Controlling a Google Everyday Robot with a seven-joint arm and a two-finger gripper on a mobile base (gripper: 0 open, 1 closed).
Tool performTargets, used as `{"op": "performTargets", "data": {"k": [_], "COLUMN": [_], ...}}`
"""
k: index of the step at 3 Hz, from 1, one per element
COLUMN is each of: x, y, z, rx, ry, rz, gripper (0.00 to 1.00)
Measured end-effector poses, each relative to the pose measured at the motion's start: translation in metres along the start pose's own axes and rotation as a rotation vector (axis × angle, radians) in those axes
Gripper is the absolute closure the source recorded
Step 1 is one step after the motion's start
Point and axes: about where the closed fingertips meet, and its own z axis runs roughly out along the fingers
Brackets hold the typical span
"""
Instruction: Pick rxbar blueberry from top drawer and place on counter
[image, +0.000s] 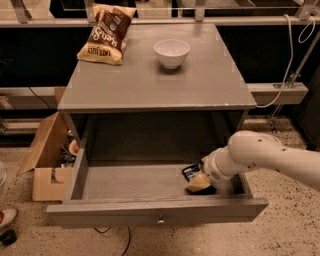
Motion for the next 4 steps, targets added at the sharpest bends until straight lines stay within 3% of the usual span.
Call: {"op": "performTargets", "data": {"k": [2, 3, 4], "x": [-0.005, -0.017, -0.067], "y": [0.000, -0.001, -0.010], "z": [-0.009, -0.031, -0.140], "rx": [0.000, 0.008, 0.042], "ry": [0.000, -0.059, -0.288], "rz": [0.000, -0.041, -0.115], "gripper": [0.96, 1.00, 1.00]}}
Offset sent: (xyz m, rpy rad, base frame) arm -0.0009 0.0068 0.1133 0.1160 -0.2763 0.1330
